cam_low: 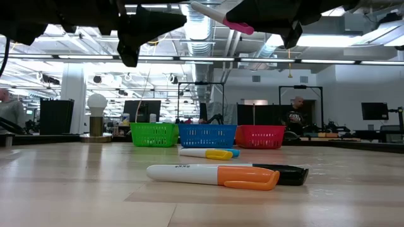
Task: Pick & Place Markers
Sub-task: Put the small pink highlighter pen into the green bin
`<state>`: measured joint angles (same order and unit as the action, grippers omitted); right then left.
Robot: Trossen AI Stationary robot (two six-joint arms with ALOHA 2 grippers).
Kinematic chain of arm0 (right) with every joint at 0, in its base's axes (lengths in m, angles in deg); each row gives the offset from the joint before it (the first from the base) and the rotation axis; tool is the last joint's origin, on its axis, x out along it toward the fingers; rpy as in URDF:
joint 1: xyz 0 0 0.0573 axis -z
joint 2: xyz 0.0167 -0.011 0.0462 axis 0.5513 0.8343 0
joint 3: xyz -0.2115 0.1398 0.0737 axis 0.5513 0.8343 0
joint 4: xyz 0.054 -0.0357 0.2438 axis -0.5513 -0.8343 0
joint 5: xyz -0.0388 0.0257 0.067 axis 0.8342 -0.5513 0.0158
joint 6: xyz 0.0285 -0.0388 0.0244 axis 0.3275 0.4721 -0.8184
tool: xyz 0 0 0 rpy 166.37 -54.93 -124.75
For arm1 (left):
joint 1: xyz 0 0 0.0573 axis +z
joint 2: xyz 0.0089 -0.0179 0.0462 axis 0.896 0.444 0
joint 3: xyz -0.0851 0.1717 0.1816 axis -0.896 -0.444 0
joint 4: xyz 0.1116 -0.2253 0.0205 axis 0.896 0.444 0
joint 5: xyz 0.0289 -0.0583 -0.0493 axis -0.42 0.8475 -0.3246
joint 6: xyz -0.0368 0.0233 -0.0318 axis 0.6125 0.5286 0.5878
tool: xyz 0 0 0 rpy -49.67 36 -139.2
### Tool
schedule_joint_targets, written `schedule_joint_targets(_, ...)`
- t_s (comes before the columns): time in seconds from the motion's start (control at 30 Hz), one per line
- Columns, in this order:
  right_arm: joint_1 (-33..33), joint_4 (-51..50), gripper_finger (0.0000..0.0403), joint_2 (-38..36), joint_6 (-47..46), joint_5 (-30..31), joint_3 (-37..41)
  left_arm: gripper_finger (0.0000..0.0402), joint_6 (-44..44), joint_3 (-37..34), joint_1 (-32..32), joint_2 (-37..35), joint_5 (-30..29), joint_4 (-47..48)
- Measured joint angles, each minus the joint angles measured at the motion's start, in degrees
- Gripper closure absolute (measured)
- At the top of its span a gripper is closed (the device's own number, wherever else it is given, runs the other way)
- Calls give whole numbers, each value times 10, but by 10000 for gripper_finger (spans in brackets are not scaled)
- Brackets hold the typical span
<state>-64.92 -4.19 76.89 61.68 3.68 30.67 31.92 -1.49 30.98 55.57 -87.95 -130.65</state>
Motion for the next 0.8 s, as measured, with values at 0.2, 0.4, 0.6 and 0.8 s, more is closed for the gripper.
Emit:
schedule_joint_targets(0.2, 0, 0, 365, 0, 1, -6, 0, 253, 0, 1, -1, 0, 28, 5)
schedule_joint_targets(0.4, 0, 1, 362, 0, 1, -13, 0, 253, 0, 0, 0, 0, 28, 8)
schedule_joint_targets(0.6, 0, 5, 364, 0, 1, -12, 0, 253, 0, 0, 2, 0, 23, 9)
schedule_joint_targets(0.8, 0, 19, 362, 0, 1, -13, 0, 253, 0, 0, 9, 0, 23, 9)
